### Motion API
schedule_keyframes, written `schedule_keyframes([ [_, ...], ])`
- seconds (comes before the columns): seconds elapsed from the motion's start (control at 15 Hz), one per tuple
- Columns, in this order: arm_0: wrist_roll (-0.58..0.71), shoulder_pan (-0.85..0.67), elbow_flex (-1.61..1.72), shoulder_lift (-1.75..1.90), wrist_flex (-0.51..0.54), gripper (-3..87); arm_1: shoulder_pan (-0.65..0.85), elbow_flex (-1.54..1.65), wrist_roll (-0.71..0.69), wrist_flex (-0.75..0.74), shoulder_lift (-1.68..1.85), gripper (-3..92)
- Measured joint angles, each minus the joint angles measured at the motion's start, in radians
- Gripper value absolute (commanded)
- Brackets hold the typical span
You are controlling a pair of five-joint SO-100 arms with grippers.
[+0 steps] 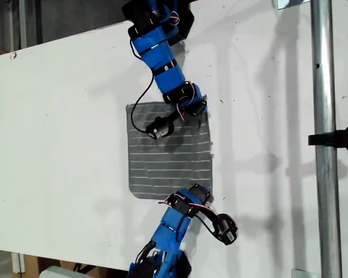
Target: Grasp corners of a towel and fold twice.
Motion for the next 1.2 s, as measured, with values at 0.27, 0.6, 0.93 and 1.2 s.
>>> schedule_keyframes([
  [0.27, 0.015, 0.005, -0.017, 0.044, 0.006, -1.8, -0.003, -0.015, 0.000, 0.041, 0.002, -0.1],
  [0.6, 0.169, 0.140, -0.394, 0.092, 0.285, -1.8, -0.146, -0.195, 0.005, 0.219, 0.075, -0.2],
  [0.93, 0.152, 0.049, -0.313, 0.207, 0.331, -1.8, -0.028, -0.262, -0.037, 0.318, 0.204, -0.2],
  [1.2, 0.334, -0.345, -0.058, 0.360, 0.241, -1.8, 0.354, -0.158, -0.279, 0.301, 0.314, -0.2],
])
